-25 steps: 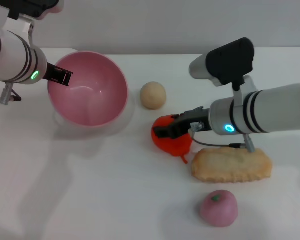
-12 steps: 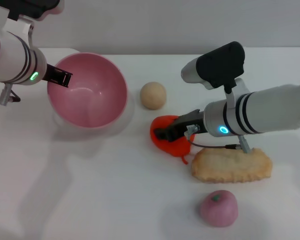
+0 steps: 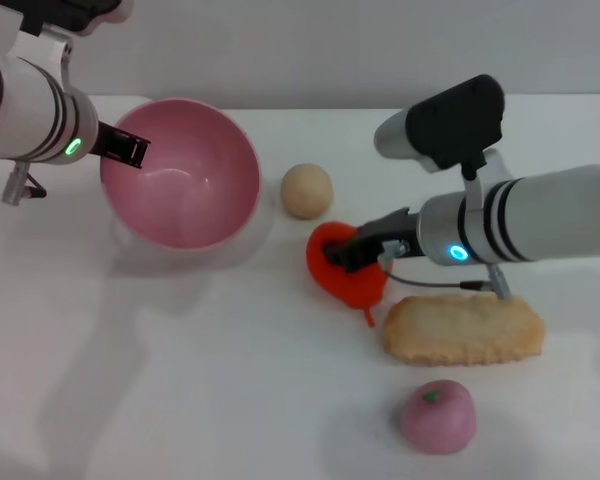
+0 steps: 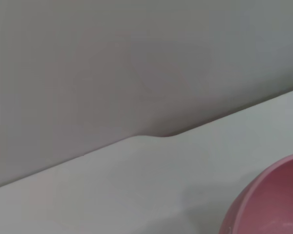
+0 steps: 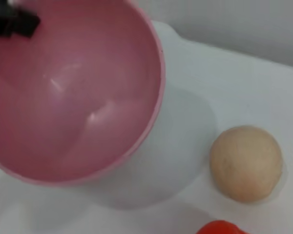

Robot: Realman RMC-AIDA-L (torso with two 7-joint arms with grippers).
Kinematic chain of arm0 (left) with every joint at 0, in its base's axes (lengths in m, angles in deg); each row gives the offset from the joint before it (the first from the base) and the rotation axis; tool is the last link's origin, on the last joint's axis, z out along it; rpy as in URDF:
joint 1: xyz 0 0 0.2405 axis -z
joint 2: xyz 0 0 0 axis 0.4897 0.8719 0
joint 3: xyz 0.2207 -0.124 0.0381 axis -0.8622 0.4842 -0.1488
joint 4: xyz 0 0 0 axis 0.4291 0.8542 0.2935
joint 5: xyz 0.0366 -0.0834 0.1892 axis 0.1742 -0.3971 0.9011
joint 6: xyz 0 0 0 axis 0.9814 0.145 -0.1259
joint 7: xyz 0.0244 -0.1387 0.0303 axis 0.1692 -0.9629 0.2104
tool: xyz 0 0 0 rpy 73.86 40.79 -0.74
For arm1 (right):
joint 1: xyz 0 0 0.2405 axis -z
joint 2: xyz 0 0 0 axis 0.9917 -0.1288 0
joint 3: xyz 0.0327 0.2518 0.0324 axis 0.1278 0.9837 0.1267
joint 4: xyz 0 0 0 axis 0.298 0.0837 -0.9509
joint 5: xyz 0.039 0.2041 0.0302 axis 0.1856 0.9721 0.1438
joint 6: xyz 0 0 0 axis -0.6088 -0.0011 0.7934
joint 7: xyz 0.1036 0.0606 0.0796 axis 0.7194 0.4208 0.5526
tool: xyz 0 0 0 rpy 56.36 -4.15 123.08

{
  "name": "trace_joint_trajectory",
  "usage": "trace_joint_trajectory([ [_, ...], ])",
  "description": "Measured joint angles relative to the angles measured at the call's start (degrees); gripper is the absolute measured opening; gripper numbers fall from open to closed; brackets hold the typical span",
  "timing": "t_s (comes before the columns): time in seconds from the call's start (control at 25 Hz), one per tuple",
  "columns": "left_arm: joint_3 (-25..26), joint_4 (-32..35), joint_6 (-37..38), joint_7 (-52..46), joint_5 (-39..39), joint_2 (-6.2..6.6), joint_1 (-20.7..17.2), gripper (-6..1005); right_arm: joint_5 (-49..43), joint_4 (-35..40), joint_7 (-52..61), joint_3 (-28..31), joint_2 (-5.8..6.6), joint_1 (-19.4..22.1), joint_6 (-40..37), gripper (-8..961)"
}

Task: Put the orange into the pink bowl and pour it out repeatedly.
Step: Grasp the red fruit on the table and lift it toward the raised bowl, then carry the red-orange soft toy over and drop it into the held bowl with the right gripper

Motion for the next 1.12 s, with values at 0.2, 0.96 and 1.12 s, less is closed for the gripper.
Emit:
trace_joint_trajectory([
  [0.2, -0.27, -0.81, 0.89, 0.1, -0.62, 0.0, 0.26, 65, -5.86, 11.39, 1.06, 5.14, 0.07, 4.75, 4.21, 213],
  [0.96, -6.9, -2.42, 4.21, 0.73, -7.36, -0.35, 3.89, 71, -13.4, 40.64, 4.43, 7.45, -0.27, 10.69, 13.33, 77],
  [1.12, -7.39, -1.98, 4.45, 0.74, -7.65, -0.4, 4.11, 72, -13.4, 39.49, 4.53, 5.7, -0.28, 10.28, 13.26, 60],
])
